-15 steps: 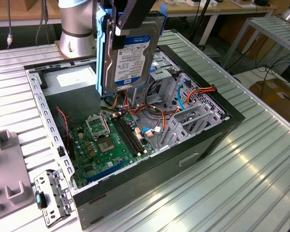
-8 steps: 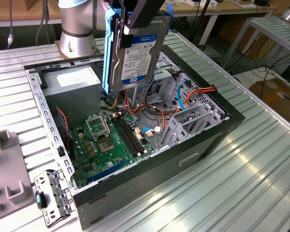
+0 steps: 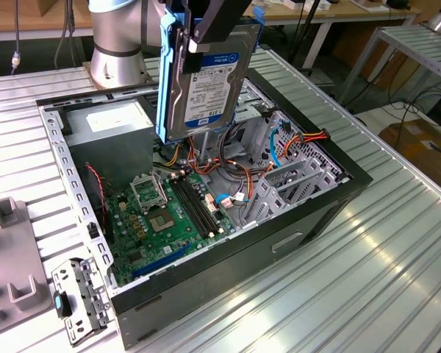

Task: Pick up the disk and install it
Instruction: 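Insert the disk into the insertion slot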

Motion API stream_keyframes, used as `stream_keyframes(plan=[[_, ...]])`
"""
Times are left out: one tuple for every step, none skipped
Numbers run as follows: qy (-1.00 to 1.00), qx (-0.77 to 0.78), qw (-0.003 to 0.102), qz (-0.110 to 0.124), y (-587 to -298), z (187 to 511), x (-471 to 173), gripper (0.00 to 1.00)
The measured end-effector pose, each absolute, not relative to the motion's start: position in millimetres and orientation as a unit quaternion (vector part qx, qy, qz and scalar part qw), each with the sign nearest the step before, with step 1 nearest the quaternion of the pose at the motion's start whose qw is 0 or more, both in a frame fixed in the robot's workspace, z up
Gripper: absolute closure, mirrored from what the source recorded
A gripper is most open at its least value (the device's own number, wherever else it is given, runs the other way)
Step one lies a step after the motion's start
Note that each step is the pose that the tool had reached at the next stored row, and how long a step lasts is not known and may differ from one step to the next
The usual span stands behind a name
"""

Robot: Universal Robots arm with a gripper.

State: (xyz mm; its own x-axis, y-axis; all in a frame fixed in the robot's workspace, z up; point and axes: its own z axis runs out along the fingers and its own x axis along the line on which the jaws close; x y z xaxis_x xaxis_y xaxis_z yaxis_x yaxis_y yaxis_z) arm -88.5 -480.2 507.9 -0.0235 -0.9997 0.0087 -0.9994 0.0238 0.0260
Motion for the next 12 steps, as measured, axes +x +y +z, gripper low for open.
stream_keyframes(plan=[[-0.715,0.699,0.012,-0.006,-480.3,507.9,-88.5,0.63],[-0.715,0.699,0.012,-0.006,-480.7,507.9,-88.4,0.63],[-0.715,0.699,0.012,-0.006,-481.4,507.9,-88.4,0.63],[-0.715,0.699,0.012,-0.006,-482.3,507.8,-88.5,0.63],[-0.715,0.699,0.012,-0.006,-483.9,507.8,-88.5,0.63],[-0.715,0.699,0.012,-0.006,-485.2,507.9,-88.5,0.63],[-0.715,0.699,0.012,-0.006,-486.4,507.8,-88.5,0.63],[-0.715,0.699,0.012,-0.006,-487.3,507.8,-88.5,0.63],[-0.715,0.699,0.012,-0.006,-487.8,507.9,-88.6,0.63],[-0.715,0.699,0.012,-0.006,-488.1,507.8,-88.4,0.63],[-0.715,0.699,0.012,-0.006,-488.2,507.8,-87.9,0.63],[-0.715,0.699,0.012,-0.006,-488.3,507.9,-86.8,0.63]])
